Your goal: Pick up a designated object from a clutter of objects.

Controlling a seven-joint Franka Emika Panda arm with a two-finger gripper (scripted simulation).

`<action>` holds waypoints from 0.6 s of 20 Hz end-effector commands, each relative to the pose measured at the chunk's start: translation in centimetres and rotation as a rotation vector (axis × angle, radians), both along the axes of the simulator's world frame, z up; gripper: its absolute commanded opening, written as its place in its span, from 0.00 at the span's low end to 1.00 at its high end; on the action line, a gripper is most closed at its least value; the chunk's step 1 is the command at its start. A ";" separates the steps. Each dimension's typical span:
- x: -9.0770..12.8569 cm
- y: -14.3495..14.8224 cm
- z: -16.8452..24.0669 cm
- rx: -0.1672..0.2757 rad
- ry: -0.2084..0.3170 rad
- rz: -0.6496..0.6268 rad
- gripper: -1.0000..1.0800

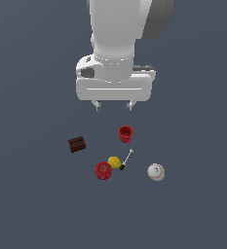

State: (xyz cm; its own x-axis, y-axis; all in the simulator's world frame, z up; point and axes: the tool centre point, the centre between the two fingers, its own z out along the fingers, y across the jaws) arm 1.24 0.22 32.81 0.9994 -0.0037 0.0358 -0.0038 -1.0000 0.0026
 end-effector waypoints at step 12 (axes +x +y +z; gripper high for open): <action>-0.3 3.3 0.8 0.016 -0.014 0.027 0.96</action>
